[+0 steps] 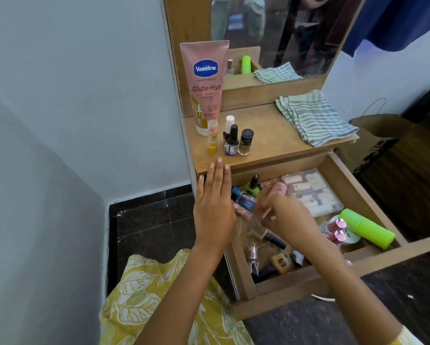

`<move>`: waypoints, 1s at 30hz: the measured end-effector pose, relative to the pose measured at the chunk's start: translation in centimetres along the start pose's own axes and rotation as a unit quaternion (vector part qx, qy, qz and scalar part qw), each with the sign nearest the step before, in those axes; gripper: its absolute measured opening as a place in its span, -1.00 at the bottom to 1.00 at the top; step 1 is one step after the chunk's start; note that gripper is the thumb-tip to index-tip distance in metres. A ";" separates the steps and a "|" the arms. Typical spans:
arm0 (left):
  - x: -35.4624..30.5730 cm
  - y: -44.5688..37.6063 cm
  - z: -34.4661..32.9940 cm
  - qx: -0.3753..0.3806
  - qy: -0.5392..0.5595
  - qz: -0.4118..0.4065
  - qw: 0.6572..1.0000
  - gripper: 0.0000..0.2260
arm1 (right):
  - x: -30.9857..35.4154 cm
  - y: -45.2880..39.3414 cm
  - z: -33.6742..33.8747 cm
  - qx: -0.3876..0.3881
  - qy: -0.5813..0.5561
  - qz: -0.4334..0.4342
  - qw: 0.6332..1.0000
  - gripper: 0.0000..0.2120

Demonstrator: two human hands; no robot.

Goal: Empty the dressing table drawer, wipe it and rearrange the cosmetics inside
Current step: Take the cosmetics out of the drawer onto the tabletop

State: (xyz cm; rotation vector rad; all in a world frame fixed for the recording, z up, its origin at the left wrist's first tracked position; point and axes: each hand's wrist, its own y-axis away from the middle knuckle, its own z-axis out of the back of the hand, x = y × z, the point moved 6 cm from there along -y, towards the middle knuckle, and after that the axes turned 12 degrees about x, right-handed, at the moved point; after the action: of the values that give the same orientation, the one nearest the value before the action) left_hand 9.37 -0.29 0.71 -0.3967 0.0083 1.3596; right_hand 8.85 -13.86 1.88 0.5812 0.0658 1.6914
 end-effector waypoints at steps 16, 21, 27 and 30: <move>0.2 0.1 -0.1 0.013 0.008 0.004 1.000 -0.39 | -0.3 0.9 -5.4 0.034 -0.097 -0.046 0.994 -0.72; 0.4 0.1 -0.1 0.009 -0.006 0.000 1.000 -0.47 | 0.9 1.1 -1.0 -0.102 -0.278 0.029 0.955 -0.72; 0.4 0.1 -0.2 0.008 0.000 0.002 1.000 -0.38 | 3.5 0.9 3.6 -0.224 -0.378 0.122 0.890 -0.71; 0.4 0.2 -0.4 0.008 0.006 0.008 1.000 -0.38 | 4.1 0.3 4.0 -0.236 -0.420 0.114 0.869 -0.69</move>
State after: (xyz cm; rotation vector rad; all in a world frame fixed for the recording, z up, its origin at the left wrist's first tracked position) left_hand 9.37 0.05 0.18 -0.3912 0.0328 1.3725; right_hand 9.83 -11.17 6.84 0.9188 -1.0515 1.4607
